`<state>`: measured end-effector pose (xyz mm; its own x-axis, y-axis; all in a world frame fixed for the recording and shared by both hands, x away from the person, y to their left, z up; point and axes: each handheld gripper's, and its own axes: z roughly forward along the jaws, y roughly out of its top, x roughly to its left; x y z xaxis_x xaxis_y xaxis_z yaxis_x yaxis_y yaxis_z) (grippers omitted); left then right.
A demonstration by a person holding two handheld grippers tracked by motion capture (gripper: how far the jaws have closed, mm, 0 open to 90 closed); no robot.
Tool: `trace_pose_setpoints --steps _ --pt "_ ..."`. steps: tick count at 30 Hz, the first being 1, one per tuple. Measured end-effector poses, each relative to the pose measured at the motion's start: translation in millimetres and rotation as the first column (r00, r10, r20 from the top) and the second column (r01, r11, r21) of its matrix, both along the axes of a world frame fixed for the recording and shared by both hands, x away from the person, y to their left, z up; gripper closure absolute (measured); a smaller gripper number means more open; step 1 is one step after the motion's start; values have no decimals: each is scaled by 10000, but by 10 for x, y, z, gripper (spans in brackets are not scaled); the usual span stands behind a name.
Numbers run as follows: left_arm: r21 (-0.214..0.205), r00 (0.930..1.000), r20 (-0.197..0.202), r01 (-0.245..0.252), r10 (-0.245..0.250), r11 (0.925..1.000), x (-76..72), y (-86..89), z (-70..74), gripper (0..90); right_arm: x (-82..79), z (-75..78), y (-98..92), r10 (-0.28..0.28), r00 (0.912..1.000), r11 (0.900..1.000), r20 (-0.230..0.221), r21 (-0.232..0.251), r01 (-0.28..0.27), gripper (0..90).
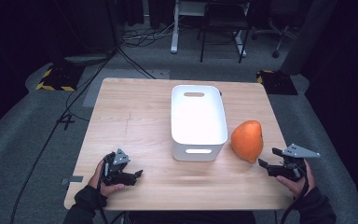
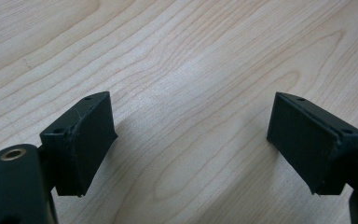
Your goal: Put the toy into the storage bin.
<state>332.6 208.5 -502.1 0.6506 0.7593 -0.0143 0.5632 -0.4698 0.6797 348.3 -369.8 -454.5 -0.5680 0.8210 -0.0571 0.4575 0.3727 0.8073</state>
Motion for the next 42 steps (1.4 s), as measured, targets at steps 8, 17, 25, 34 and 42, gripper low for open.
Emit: trace_pose_setpoints --steps 8,17,25,34,42 --pt "-65 10000 -62 -4 3 10000 -3 -2 -5 152 52 217 142 -69 9969 9993 783 380 40 212" --pt "-84 10000 -58 -25 25 10000 -3 -3 -6 152 124 374 408 -342 9869 9994 1576 133 325 193" --pt "-72 10000 -36 -38 38 10000 -3 -1 -5 152 274 408 565 -823 9857 9963 1469 354 779 184" --pt "-15 10000 -6 -23 23 10000 0 1 -3 152 402 292 641 -1342 9837 9908 1199 327 1312 149" --pt "-8 10000 -4 -25 25 10000 0 1 -2 152 420 213 597 -1077 9893 9939 985 338 1049 332"
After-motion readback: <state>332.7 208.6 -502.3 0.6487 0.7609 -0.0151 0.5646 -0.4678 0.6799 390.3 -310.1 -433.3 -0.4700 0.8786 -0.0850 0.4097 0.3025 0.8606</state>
